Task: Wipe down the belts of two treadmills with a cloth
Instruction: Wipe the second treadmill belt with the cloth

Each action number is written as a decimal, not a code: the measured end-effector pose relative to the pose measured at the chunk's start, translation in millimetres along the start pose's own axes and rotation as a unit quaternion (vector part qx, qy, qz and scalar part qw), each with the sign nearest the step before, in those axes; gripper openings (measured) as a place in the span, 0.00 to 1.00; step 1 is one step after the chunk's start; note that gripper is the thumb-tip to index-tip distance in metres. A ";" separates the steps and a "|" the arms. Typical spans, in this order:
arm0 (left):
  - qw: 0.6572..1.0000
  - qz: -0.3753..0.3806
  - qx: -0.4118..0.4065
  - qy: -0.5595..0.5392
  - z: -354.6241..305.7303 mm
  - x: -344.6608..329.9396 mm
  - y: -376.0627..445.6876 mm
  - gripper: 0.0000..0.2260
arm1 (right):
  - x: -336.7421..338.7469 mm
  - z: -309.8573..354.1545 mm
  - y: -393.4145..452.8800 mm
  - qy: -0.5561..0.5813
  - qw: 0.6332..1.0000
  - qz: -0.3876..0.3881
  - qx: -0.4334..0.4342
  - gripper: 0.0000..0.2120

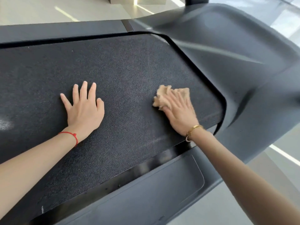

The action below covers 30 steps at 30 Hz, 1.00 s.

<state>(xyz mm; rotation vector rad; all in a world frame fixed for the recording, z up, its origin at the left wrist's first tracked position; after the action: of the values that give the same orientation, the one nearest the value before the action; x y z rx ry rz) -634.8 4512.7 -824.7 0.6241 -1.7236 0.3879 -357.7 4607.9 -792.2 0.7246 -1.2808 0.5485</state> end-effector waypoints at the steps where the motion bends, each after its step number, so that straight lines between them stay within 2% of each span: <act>1: 1.000 0.001 0.002 0.001 -0.4 -0.1 2.2 0.26 | -5.5 13.6 3.0 0.019 0.999 0.019 0.023 0.29; 3: 1.000 0.002 0.006 0.000 -3.0 -0.2 7.8 0.26 | -17.4 18.1 5.9 0.058 0.996 0.064 0.036 0.31; 6: 1.000 0.004 0.016 -0.005 -8.3 -1.0 18.0 0.25 | -12.6 -19.7 19.8 0.021 0.994 0.048 0.092 0.26; 7: 1.000 0.003 0.019 -0.007 -10.0 -1.1 21.9 0.25 | -9.1 -44.7 31.4 -0.007 0.996 0.036 0.075 0.24; 10: 1.000 0.002 0.018 -0.003 -16.6 -2.7 35.1 0.25 | -1.6 -117.5 60.0 -0.041 0.996 0.006 -0.083 0.26; 12: 1.000 -0.001 0.025 -0.007 -20.6 -3.9 40.0 0.25 | -7.2 -128.8 72.0 -0.029 0.987 0.003 -0.161 0.26; 13: 0.999 -0.006 0.030 -0.010 -22.1 -4.5 40.4 0.25 | -9.8 -118.9 79.8 -0.034 0.987 -0.001 -0.158 0.26; 16: 0.999 -0.020 0.031 -0.012 -24.2 -5.7 37.5 0.25 | -11.2 -41.2 102.7 -0.078 0.997 -0.019 -0.008 0.24; 18: 0.999 -0.025 0.026 -0.010 -23.9 -5.3 35.7 0.25 | -21.1 16.3 102.5 -0.058 0.993 -0.009 0.098 0.25; 20: 0.999 -0.026 0.023 -0.002 -22.6 -4.7 35.3 0.25 | -33.7 52.6 88.6 0.024 0.989 0.033 0.141 0.27; 22: 1.000 -0.023 0.020 0.004 -22.1 -4.1 34.8 0.25 | -33.9 56.0 77.5 0.085 0.982 0.056 0.162 0.26; 24: 1.000 -0.016 0.024 0.008 -21.9 -3.9 34.2 0.25 | -17.4 40.3 86.3 0.070 0.980 0.022 0.188 0.25; 25: 1.000 -0.015 0.025 0.009 -22.1 -3.7 34.1 0.25 | -9.9 23.0 99.1 0.037 0.984 -0.002 0.175 0.25; 27: 0.999 -0.014 0.027 0.012 -22.9 -3.1 33.7 0.26 | -2.8 -29.4 128.5 -0.037 0.995 -0.034 0.083 0.25; 30: 0.999 -0.015 0.028 0.018 -24.7 -3.1 33.4 0.25 | -18.7 -104.3 155.0 -0.030 0.995 -0.005 -0.093 0.26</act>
<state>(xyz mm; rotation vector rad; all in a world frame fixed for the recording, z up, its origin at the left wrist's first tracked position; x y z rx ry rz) -634.7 4554.0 -819.4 0.6788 -1.6726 0.4265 -405.8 4789.3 -795.9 0.5961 -1.3639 0.3959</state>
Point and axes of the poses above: each hand's wrist, its own y-axis towards the middle knuckle, its own x-axis out of the back of the hand, z = x × y, the point moved 6 cm from there along y, towards the middle knuckle, and after that the axes turned 7 degrees about x, right-handed, at the moved point
